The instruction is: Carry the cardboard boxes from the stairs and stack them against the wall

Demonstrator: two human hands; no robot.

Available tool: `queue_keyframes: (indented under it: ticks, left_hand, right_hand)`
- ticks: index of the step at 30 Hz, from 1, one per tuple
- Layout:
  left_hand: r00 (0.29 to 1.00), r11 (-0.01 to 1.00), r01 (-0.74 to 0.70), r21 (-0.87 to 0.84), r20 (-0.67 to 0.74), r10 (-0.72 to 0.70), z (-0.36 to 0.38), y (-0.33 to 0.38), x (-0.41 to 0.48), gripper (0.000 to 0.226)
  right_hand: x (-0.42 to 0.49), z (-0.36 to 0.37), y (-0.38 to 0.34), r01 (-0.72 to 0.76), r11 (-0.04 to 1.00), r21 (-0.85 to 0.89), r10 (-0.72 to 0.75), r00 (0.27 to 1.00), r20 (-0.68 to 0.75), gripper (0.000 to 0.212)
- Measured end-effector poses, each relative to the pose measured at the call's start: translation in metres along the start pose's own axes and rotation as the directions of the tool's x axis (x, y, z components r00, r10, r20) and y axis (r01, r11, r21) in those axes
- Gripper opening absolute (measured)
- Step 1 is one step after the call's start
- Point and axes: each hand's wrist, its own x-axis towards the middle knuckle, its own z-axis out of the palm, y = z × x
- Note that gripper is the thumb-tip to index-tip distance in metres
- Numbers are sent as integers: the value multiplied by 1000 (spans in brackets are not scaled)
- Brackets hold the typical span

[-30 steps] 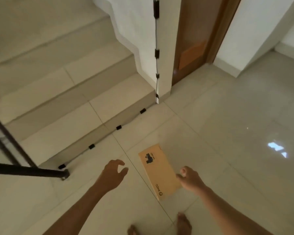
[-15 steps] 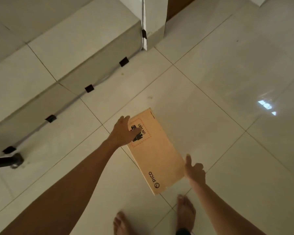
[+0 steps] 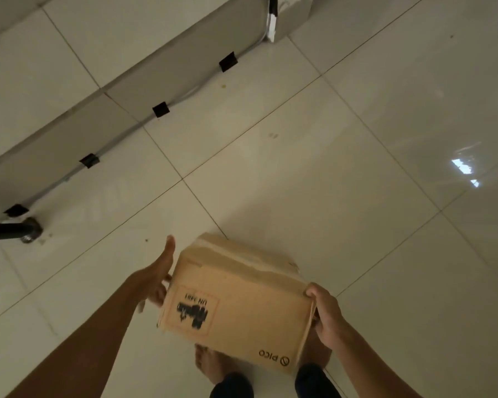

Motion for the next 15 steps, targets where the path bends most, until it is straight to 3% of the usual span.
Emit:
queue_keyframes:
  ticks: [4,7,9,11,14,15]
  left_hand:
    - [991,970,70,-234,131,-40,19,-58,35,81]
    - [988,947,49,-317,154,0,30,-73,40,63]
    - [989,941,42,-335,149,9,34,-72,36,53]
    - [992,942,20,-336,127,24,37,-66,33,42]
    - [988,923,-14,-386,136,71,38,-56,28,34]
    - [986,909,-19,-416,140,85,37,-54,24,34]
  right_hand:
    - [9,-2,28,-146,986,-76,150,987,48,21]
    - [71,-28,75,-202,973,-115,205,979,7,87]
    - [91,-33,87,-220,968,-120,221,975,-7,100]
    - [54,-20,61,-195,970,-147,200,980,14,88]
    - [9,-1,25,-124,977,-174,134,990,44,43]
    - [4,-3,21,-106,979,-172,117,992,56,39]
